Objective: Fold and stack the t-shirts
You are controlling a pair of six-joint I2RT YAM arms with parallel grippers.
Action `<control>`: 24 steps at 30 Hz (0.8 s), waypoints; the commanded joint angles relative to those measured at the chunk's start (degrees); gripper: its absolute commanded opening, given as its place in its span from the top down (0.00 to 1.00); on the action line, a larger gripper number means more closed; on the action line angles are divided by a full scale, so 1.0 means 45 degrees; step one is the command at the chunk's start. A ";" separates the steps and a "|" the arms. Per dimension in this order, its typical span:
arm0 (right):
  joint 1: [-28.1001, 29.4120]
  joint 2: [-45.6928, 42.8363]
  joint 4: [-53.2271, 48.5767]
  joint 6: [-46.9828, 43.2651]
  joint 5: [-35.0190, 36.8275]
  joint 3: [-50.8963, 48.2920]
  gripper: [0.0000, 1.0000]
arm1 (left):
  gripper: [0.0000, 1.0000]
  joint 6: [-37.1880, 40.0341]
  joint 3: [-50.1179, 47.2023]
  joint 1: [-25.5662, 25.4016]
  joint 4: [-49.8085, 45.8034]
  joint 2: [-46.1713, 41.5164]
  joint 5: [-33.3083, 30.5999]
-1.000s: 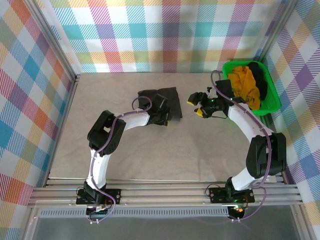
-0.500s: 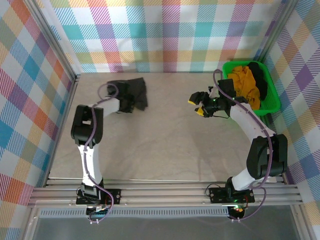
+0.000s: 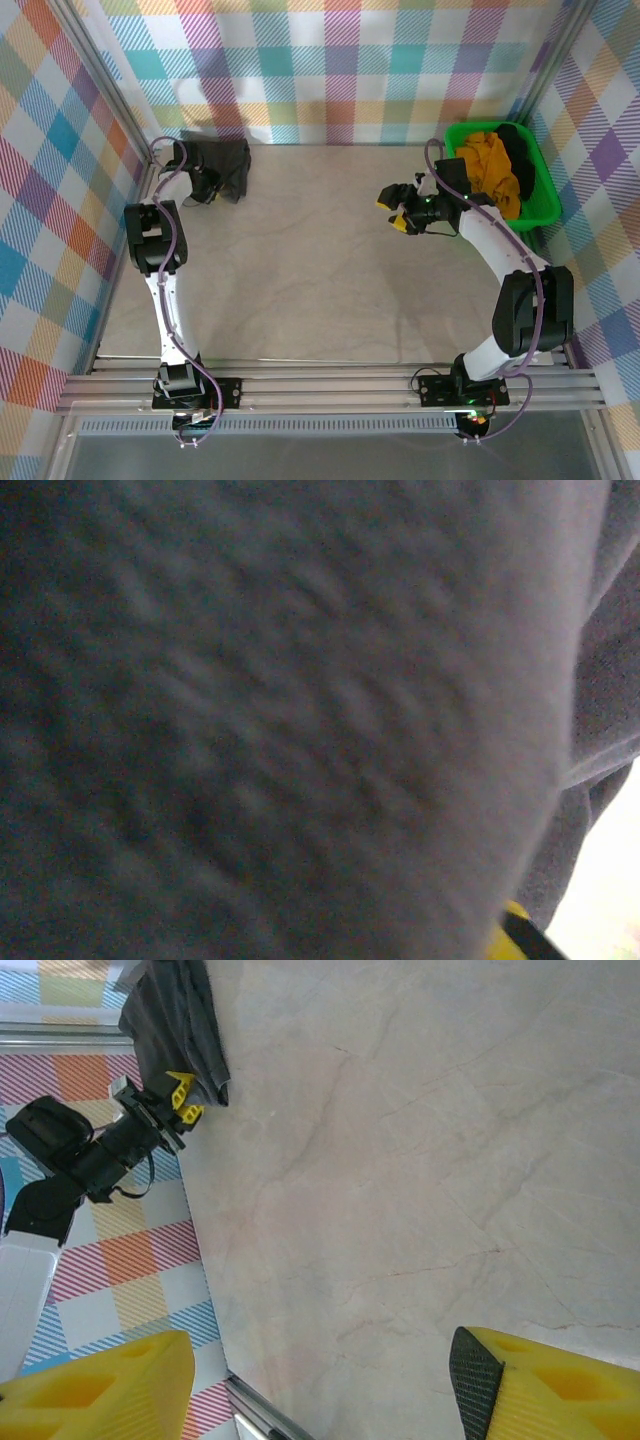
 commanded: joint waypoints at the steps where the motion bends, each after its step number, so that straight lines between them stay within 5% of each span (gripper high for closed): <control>1: -0.0050 -0.0585 0.1145 -0.0236 -0.0138 -0.0455 0.31 | 0.61 0.0662 -0.0160 0.0055 -0.0887 -0.0157 -0.0323; 5: -0.0050 -0.1431 0.1603 -0.0058 0.0878 -0.0730 0.25 | 0.00 0.0409 -0.1485 -0.0216 -0.0607 -0.2185 -0.0922; 6: -0.0051 -0.1446 0.1228 -0.0109 0.1240 -0.0590 0.01 | 0.00 0.0288 -0.1986 -0.0365 -0.0557 -0.2896 -0.0989; 13: -0.0011 -0.2156 -0.2898 -0.1486 0.5358 0.0834 0.00 | 0.00 -0.0396 -0.8477 -0.1746 0.0972 -1.0177 -0.3057; 17: -0.0012 -0.2443 -0.5583 -0.2618 0.8314 0.1565 0.00 | 0.00 -0.0559 -1.1324 -0.1882 0.0050 -1.3715 -0.4790; 21: -0.0030 -0.4676 -0.3129 -0.4018 1.0878 -0.1780 0.00 | 0.00 0.0327 -1.2833 -0.2591 -0.2703 -1.6427 -0.8884; 24: -0.0010 -0.6700 0.0997 -0.5470 1.2836 -0.5580 0.00 | 0.00 0.2376 -1.4976 -0.2668 -0.1838 -1.8761 -0.9976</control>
